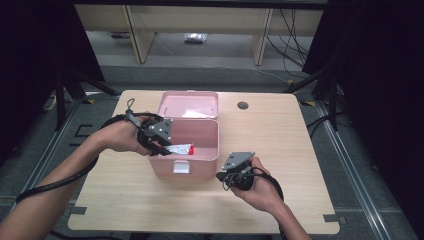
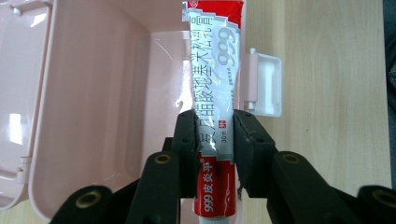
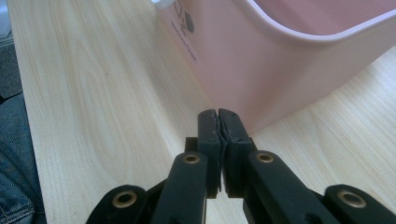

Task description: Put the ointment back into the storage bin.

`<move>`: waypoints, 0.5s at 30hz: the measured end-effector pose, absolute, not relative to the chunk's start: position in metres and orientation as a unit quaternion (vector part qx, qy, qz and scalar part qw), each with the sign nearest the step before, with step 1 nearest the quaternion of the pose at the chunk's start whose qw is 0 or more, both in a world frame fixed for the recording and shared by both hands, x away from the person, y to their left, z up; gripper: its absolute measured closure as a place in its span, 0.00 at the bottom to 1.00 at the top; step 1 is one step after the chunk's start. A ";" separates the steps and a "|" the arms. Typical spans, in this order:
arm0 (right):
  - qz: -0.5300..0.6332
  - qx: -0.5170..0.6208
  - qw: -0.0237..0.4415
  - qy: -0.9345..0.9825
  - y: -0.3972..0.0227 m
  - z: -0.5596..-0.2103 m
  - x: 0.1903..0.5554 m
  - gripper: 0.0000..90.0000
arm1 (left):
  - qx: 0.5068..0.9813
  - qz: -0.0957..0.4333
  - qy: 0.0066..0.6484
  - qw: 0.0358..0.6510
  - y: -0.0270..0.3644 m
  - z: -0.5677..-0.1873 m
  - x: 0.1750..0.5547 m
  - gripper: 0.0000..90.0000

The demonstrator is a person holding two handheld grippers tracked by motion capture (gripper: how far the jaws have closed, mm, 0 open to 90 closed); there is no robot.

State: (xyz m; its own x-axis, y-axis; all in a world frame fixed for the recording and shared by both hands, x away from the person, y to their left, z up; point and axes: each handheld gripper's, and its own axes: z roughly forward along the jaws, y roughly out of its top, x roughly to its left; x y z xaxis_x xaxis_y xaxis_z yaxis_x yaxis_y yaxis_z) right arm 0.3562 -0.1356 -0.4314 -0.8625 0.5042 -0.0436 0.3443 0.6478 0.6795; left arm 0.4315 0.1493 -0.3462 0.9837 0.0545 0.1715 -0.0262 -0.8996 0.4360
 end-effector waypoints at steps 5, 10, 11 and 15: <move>0.347 0.234 0.116 0.901 -0.136 -0.432 0.357 0.99 | 0.973 0.085 0.007 0.215 0.147 -0.349 0.435 0.80; 0.347 0.231 0.116 0.902 -0.137 -0.432 0.357 0.99 | 0.973 0.083 0.012 0.214 0.147 -0.351 0.438 0.80; 0.349 0.220 0.118 0.903 -0.137 -0.432 0.358 0.99 | 0.973 0.083 0.012 0.214 0.147 -0.351 0.438 0.80; 0.347 0.232 0.117 0.901 -0.137 -0.432 0.357 0.99 | 0.975 0.081 0.010 0.205 0.146 -0.354 0.442 0.80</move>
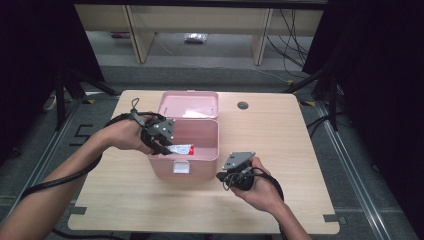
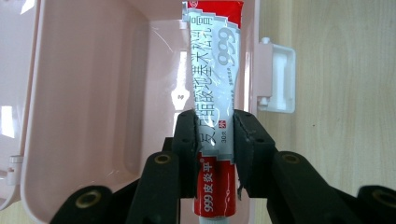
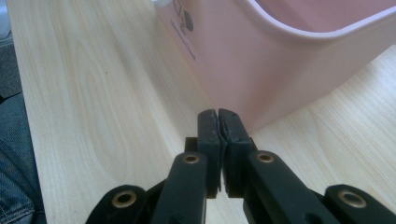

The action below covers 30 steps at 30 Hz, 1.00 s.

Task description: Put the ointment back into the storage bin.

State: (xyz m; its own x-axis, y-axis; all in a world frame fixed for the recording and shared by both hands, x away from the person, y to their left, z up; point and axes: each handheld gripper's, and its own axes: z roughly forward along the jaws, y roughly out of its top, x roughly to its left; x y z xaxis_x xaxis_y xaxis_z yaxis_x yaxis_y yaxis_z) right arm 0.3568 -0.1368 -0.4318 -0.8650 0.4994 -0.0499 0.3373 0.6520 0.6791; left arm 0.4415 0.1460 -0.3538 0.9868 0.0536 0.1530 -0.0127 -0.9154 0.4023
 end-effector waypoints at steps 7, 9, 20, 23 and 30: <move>0.347 0.214 0.128 0.904 -0.137 -0.432 0.359 0.98 | 0.977 0.078 0.011 0.197 0.144 -0.358 0.446 0.80; 0.347 0.214 0.128 0.904 -0.137 -0.433 0.358 0.98 | 0.978 0.077 0.012 0.193 0.144 -0.359 0.447 0.80; 0.350 0.222 0.117 0.903 -0.137 -0.433 0.358 0.98 | 0.980 0.071 0.011 0.186 0.140 -0.364 0.451 0.80; 0.348 0.222 0.115 0.904 -0.138 -0.432 0.358 0.98 | 0.982 0.072 0.005 0.175 0.140 -0.365 0.454 0.80; 0.348 0.233 0.116 0.901 -0.137 -0.433 0.356 0.98 | 0.982 0.063 0.014 0.175 0.138 -0.370 0.455 0.80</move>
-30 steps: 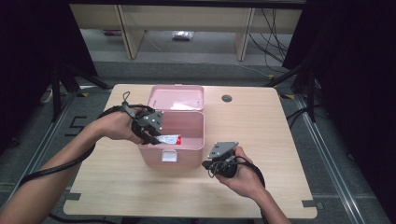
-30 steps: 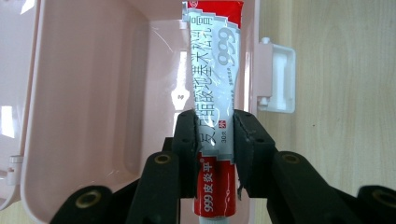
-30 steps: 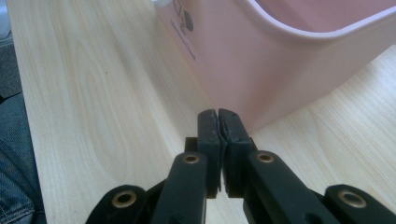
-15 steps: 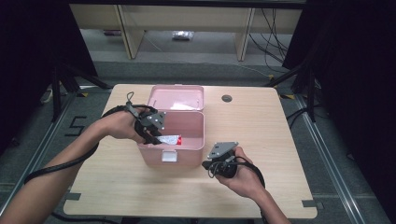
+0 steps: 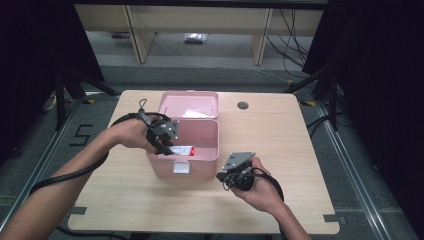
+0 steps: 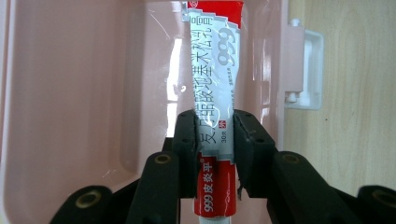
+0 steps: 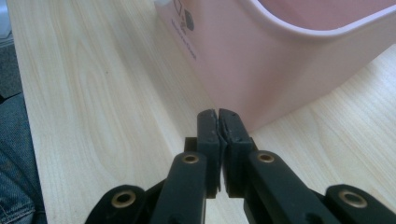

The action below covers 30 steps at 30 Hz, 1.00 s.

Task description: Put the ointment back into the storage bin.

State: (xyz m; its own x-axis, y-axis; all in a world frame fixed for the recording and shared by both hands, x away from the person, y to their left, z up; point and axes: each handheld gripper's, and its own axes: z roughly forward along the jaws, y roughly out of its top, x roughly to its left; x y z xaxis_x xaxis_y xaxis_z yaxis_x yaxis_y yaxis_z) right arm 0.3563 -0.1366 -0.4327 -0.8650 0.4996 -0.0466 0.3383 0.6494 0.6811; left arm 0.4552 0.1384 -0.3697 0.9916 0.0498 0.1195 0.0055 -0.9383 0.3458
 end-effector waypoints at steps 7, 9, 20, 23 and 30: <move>0.349 0.234 0.113 0.901 -0.137 -0.433 0.356 0.98 | 0.983 0.061 0.014 0.172 0.138 -0.374 0.457 0.80; 0.349 0.234 0.114 0.900 -0.137 -0.433 0.356 0.98 | 0.985 0.060 0.009 0.163 0.137 -0.375 0.459 0.80; 0.351 0.218 0.121 0.903 -0.138 -0.434 0.358 0.98 | 0.986 0.054 0.007 0.156 0.135 -0.382 0.461 0.80; 0.350 0.225 0.116 0.902 -0.137 -0.434 0.356 0.98 | 0.987 0.053 0.006 0.154 0.134 -0.385 0.462 0.80; 0.350 0.234 0.114 0.900 -0.137 -0.433 0.356 0.98 | 0.987 0.047 0.011 0.151 0.133 -0.390 0.463 0.80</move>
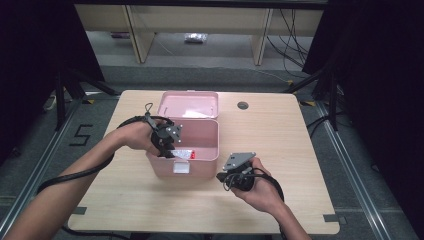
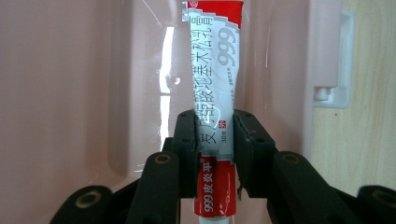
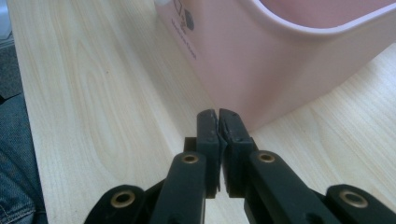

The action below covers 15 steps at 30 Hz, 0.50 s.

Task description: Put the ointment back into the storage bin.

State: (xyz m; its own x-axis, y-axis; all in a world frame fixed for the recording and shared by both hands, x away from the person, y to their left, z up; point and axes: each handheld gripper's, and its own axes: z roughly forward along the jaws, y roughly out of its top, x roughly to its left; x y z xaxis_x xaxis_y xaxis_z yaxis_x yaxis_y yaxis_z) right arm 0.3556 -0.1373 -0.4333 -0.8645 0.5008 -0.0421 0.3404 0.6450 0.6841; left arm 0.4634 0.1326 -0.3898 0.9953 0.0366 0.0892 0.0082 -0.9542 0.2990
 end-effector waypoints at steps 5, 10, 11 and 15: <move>0.350 0.235 0.117 0.899 -0.138 -0.433 0.355 0.98 | 0.989 0.042 0.015 0.144 0.134 -0.394 0.467 0.80; 0.351 0.226 0.119 0.901 -0.138 -0.433 0.356 0.98 | 0.990 0.041 0.016 0.137 0.134 -0.398 0.469 0.80; 0.351 0.226 0.119 0.901 -0.138 -0.433 0.356 0.98 | 0.990 0.041 0.016 0.137 0.134 -0.398 0.469 0.80; 0.350 0.233 0.117 0.900 -0.138 -0.433 0.355 0.98 | 0.990 0.040 0.016 0.138 0.134 -0.400 0.470 0.80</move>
